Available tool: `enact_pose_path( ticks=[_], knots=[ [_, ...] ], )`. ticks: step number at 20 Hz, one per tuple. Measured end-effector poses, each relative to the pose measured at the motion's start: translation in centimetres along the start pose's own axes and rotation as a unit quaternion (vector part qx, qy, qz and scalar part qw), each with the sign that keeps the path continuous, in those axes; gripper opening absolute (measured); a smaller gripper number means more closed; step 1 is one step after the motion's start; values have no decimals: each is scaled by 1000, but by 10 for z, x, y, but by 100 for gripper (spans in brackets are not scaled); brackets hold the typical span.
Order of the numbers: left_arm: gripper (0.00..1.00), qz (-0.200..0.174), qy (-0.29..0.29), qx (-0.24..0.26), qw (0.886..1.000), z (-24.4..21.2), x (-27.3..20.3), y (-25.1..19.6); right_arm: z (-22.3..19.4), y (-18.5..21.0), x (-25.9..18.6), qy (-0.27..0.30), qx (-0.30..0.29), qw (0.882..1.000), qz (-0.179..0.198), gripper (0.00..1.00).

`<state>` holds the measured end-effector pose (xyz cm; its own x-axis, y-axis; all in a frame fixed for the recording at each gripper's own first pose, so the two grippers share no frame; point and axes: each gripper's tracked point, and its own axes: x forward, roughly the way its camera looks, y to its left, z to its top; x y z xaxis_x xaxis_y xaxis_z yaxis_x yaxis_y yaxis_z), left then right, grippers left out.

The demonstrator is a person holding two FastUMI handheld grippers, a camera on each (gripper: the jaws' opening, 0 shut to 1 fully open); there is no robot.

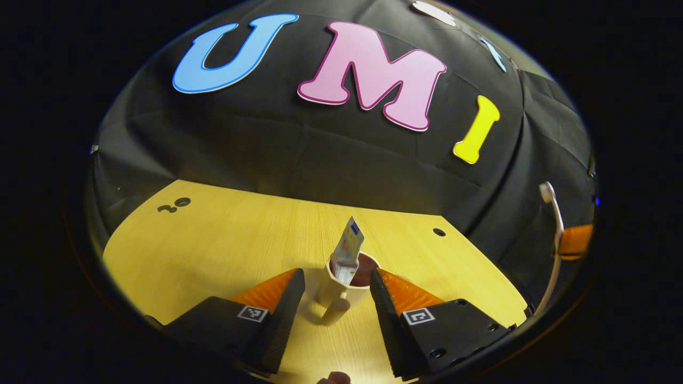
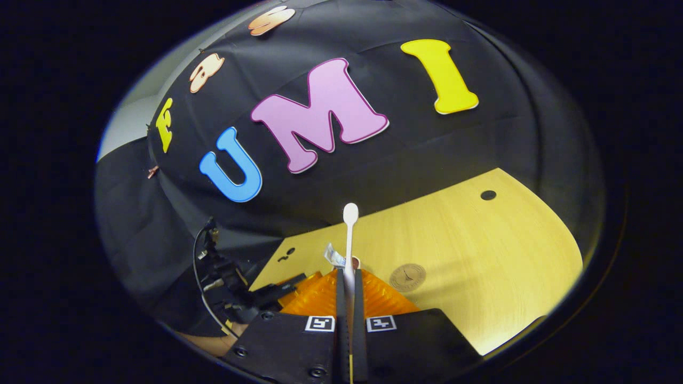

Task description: Put the toothbrush and toothpaste on the desktop into the cup, then pick up the cup and place it on the coaster on the desktop.

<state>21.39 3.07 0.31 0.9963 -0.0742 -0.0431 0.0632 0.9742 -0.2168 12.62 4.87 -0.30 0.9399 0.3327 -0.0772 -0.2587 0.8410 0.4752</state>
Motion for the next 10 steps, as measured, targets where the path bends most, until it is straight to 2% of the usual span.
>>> enact_pose_path(
  ticks=[4, 10],
  knots=[
    [77, -13, 10, -8, 1000, -11, -50, -3, 21, 18, 44, -44, -3, 999, 20, 7],
    [76, -26, 36, -19, 999, -39, -105, -14, 29, 22, 112, -88, 18, 996, 23, 6]
  ],
)
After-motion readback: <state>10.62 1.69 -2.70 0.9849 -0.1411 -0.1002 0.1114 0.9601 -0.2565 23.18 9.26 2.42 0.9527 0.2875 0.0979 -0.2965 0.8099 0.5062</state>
